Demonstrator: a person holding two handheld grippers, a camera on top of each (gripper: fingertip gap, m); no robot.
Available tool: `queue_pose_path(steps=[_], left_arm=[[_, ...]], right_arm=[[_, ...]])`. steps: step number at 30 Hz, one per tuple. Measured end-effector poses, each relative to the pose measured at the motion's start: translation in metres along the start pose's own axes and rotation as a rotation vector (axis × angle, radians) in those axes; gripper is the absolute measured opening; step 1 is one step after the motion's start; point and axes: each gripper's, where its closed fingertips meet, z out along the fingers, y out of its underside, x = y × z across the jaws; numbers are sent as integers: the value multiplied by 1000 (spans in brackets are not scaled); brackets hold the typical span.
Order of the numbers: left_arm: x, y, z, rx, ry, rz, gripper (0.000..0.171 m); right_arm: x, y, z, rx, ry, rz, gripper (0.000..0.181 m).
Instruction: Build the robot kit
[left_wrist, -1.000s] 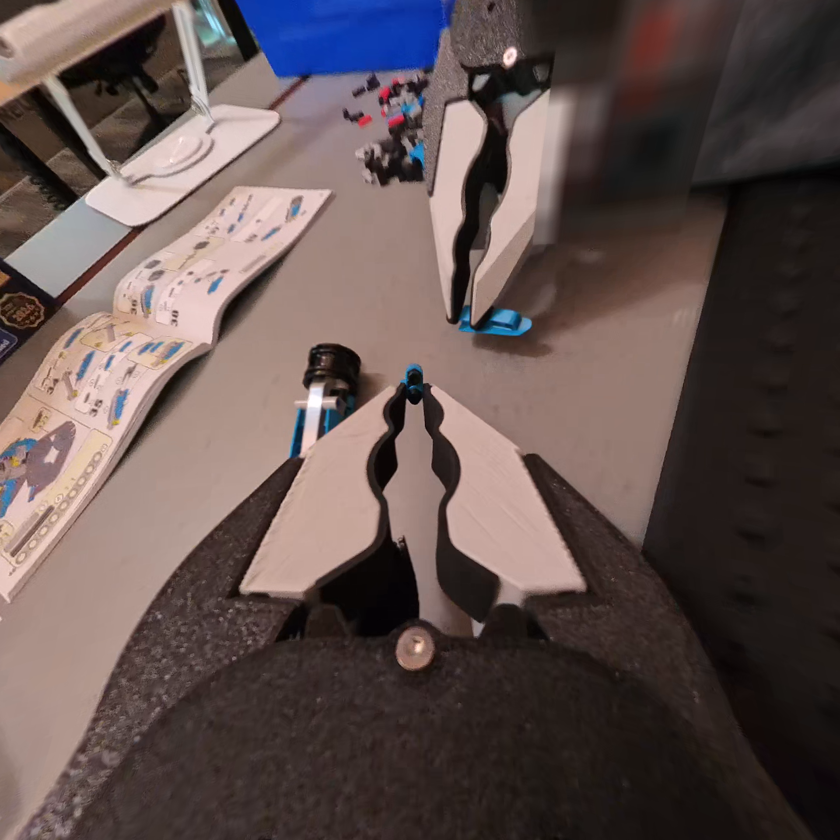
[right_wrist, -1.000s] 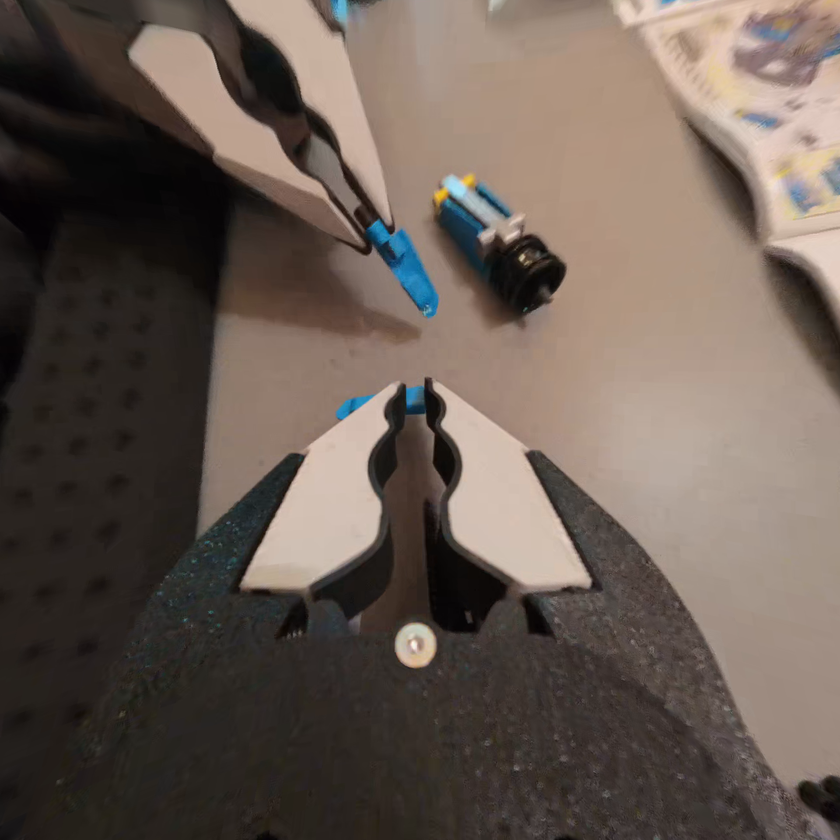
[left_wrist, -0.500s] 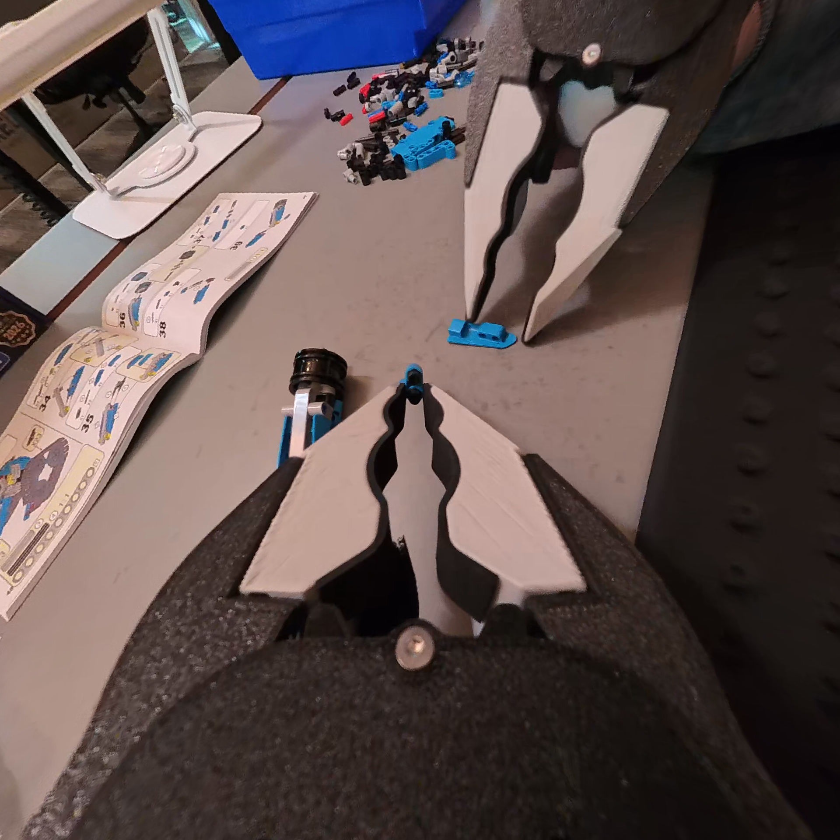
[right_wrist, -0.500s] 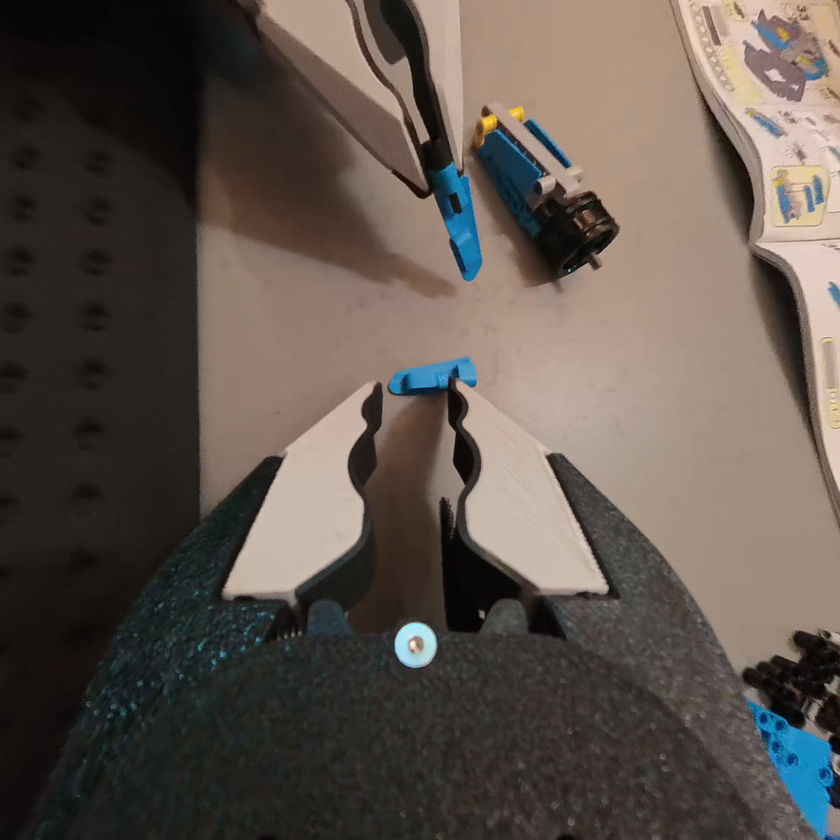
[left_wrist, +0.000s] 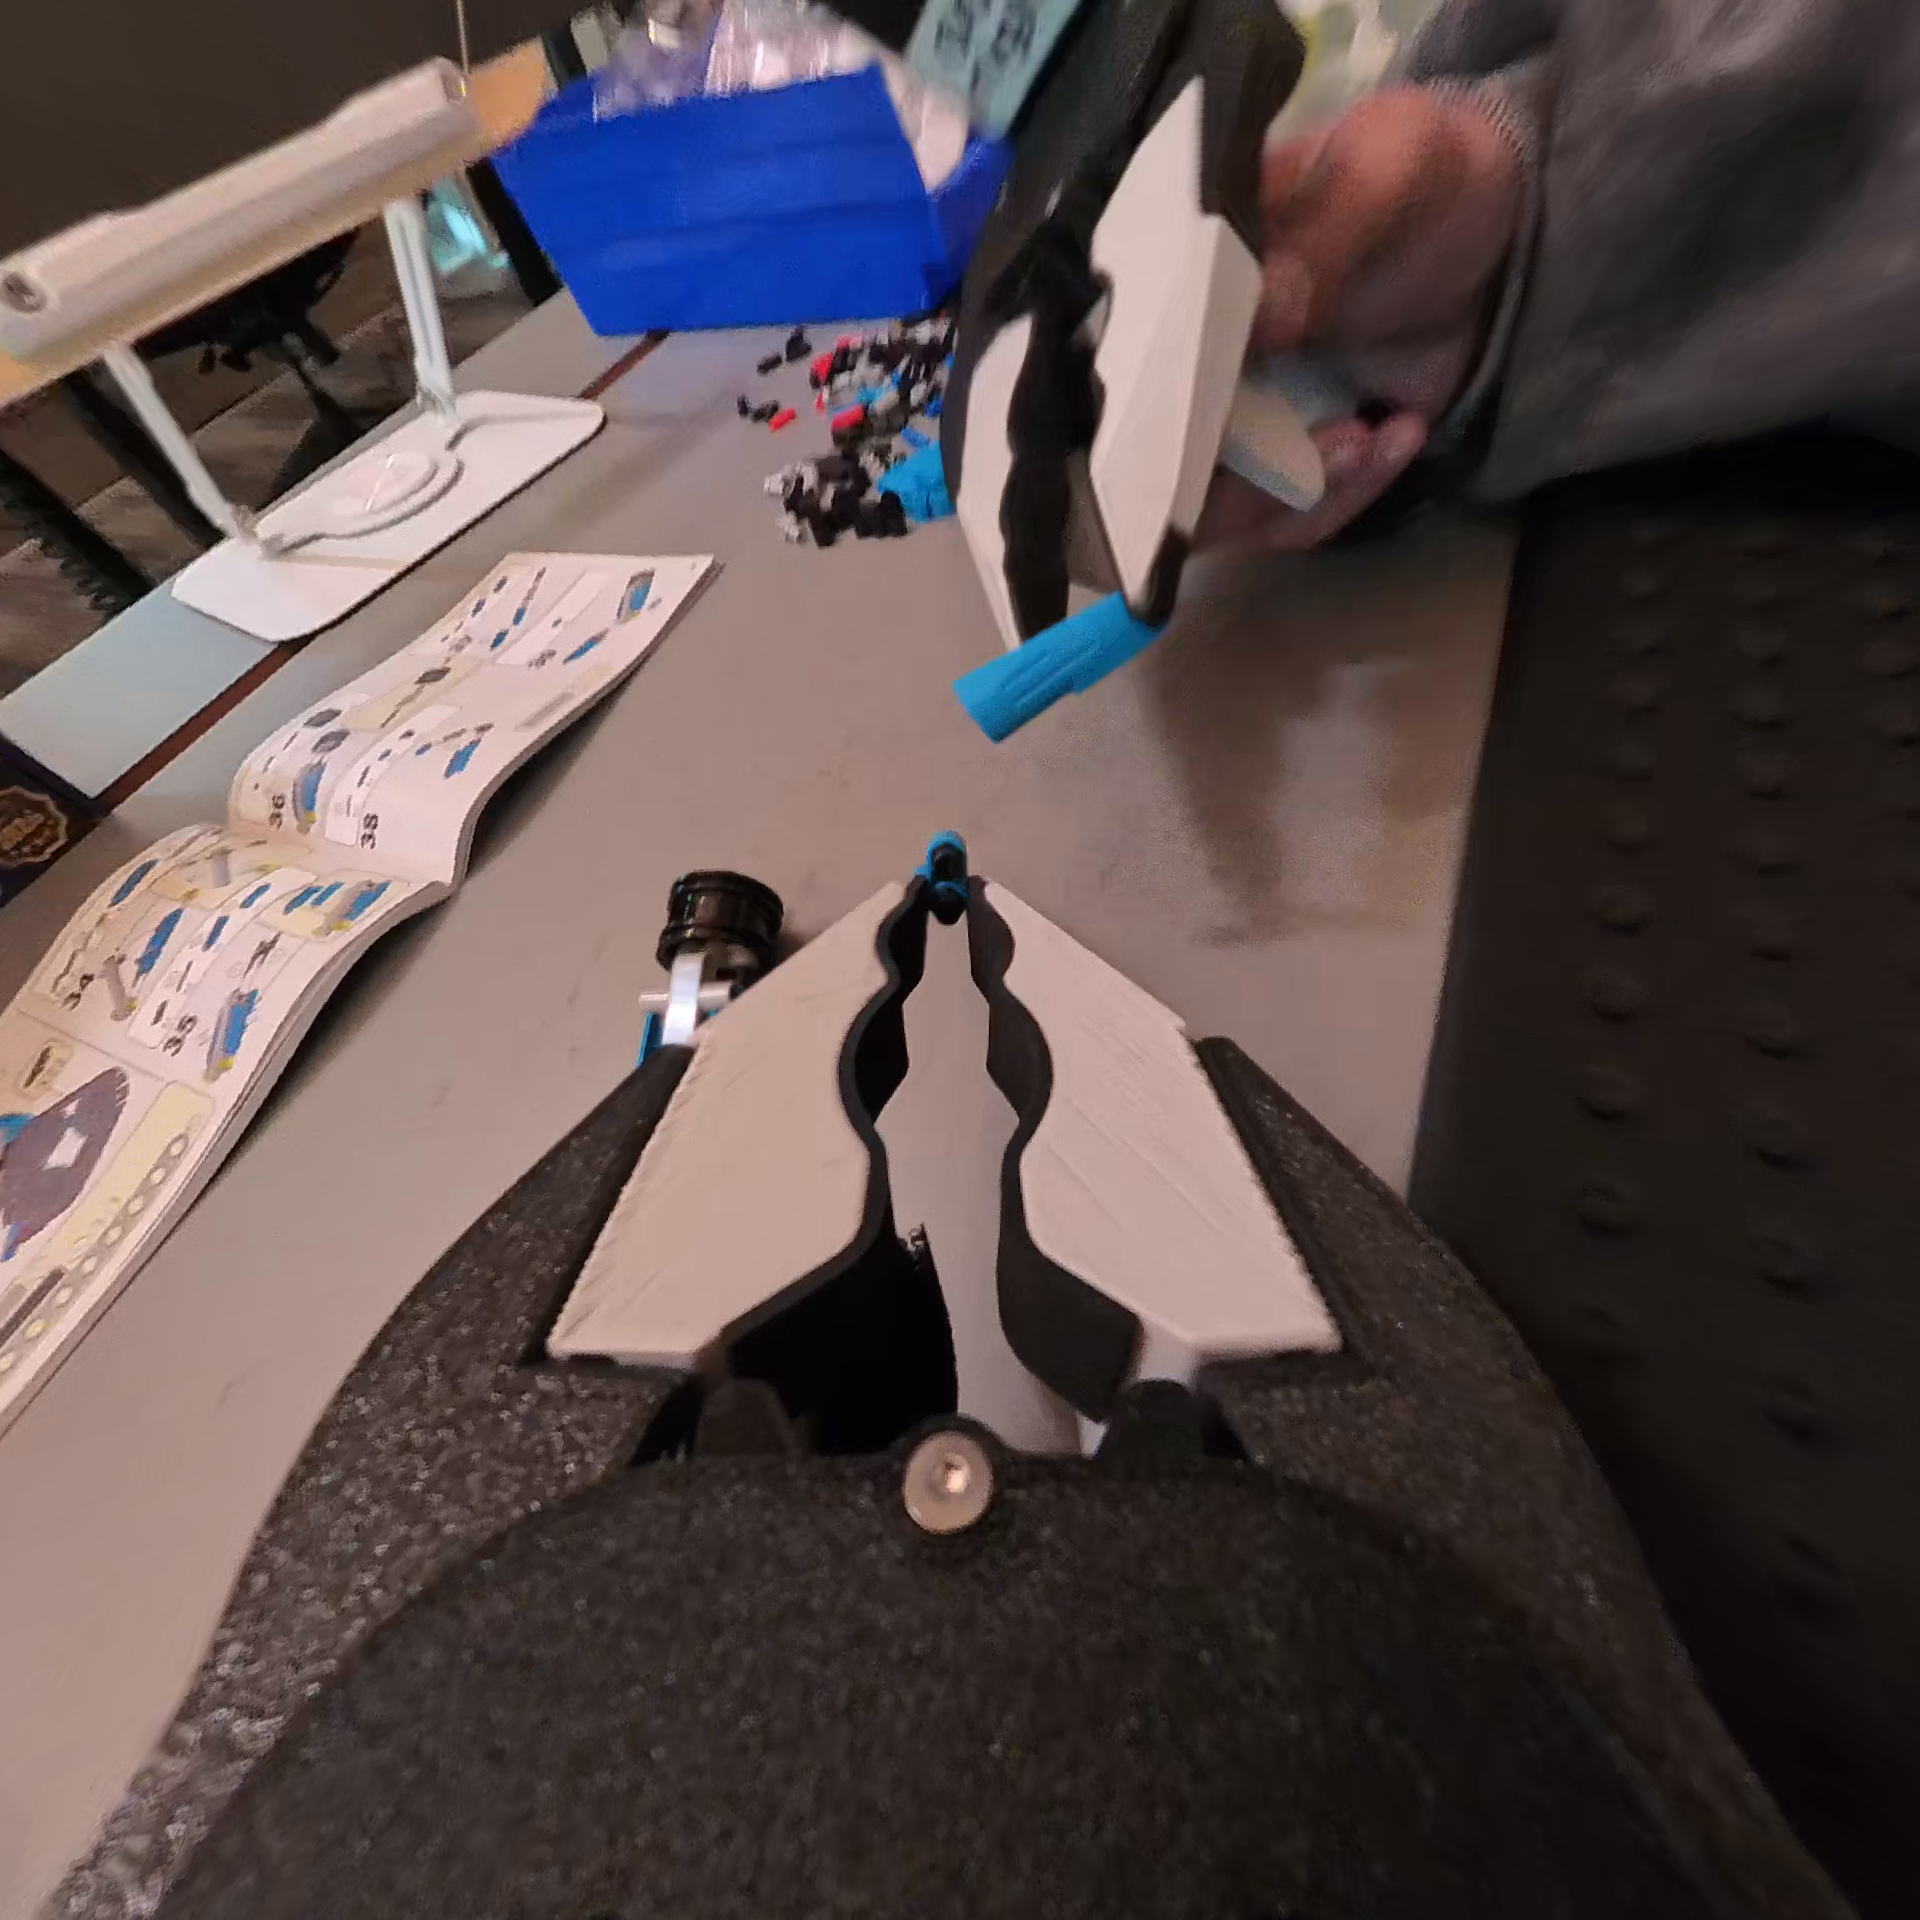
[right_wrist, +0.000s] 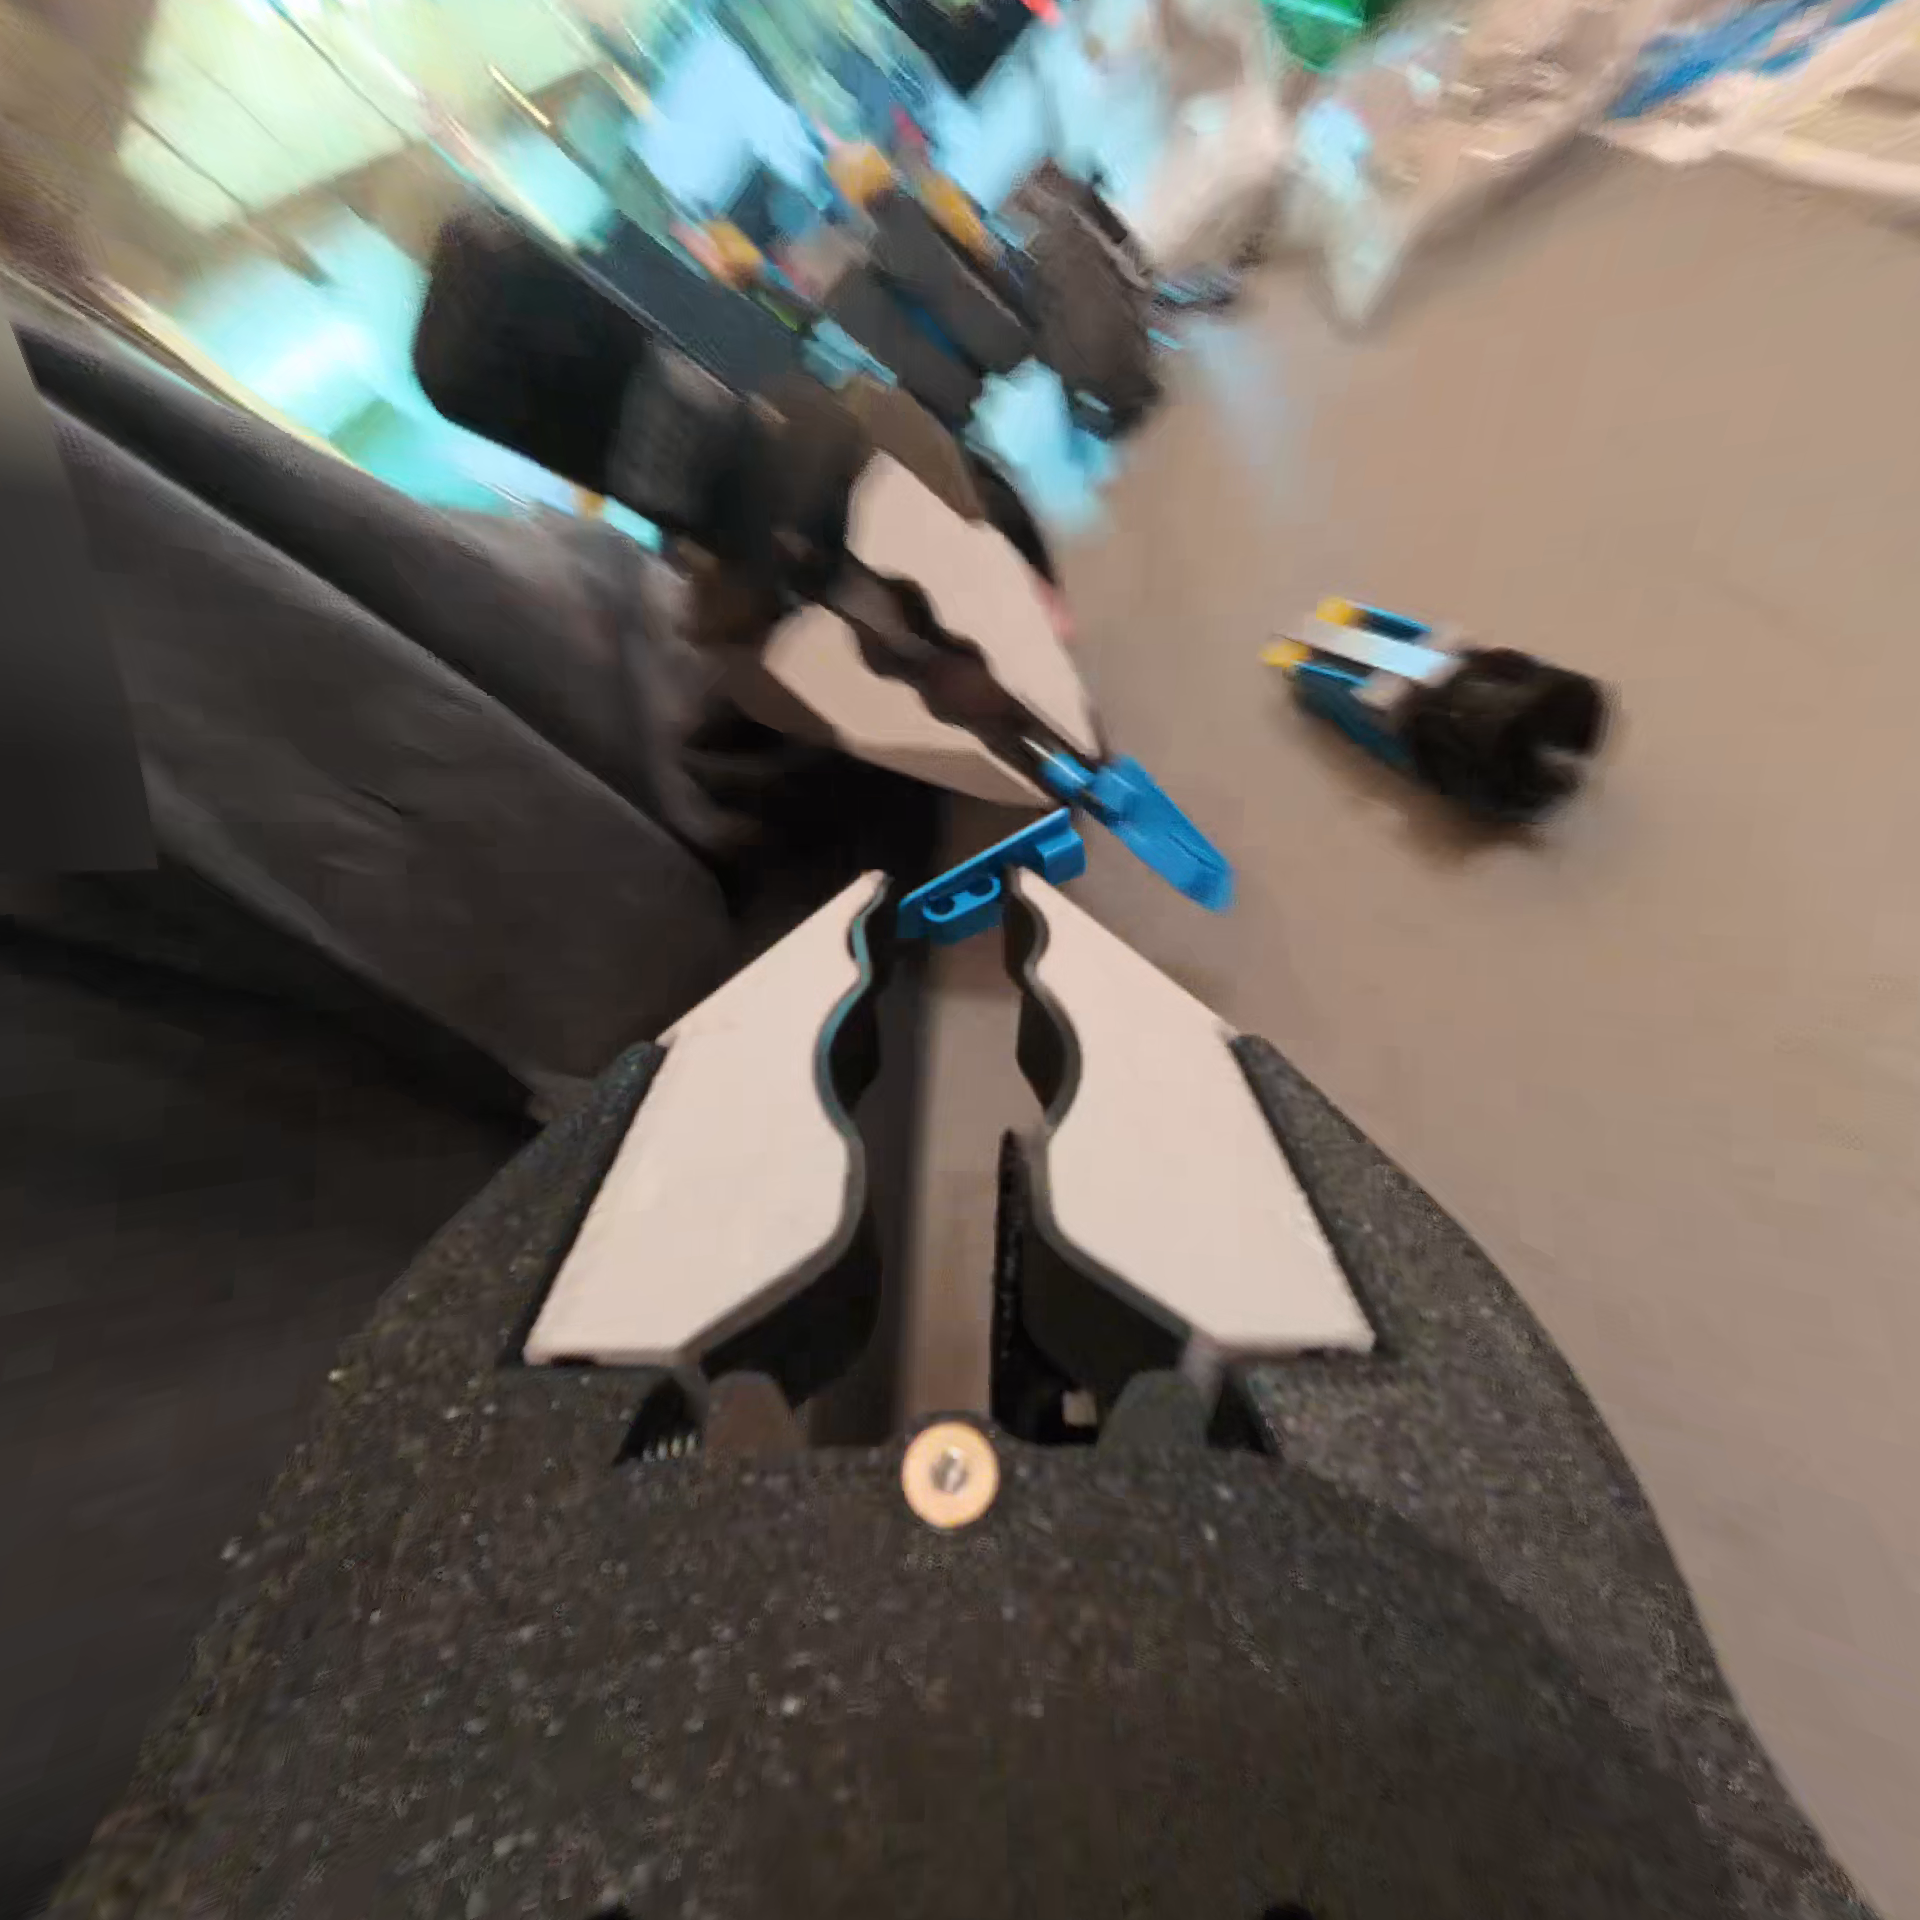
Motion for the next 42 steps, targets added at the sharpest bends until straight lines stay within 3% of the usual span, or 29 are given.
queue_pose_path(steps=[1, 6, 11, 16, 19, 22, 26, 29, 33, 38, 42], left_arm=[[2, -6, -3, 41, 25, -29, 7], [2, -30, -17, 201, 109, -160, 7], [10, -30, -15, 196, 136, -131, 7], [12, -27, -15, 179, 157, -145, 7], [17, -28, -15, 181, 184, -137, 7], [17, -10, -5, 70, 143, -83, 7], [17, 13, 4, -75, 75, 60, 7], [19, 21, 6, -127, 54, 134, 7], [19, 19, 6, -113, 56, 121, 7], [19, 19, 7, -112, 58, 118, 7], [20, 20, 8, -120, 55, 132, 7]], right_arm=[[-12, -8, -1, 50, -115, 79, 19], [-37, -21, -4, 122, -357, 194, 19], [-39, -17, 8, 100, -401, 251, 19], [-27, -16, 6, 108, -339, 257, 19], [-4, -11, -1, 105, -198, 239, 4], [10, 6, -3, 24, -85, 186, 0], [28, 19, -6, -69, 130, -13, 0], [-1, 32, -6, -178, 76, -259, 6], [-31, 60, -2, -335, -78, -325, 16], [-16, 91, -1, -541, 12, -341, 22], [-11, 93, 0, -530, 151, -498, 7]])
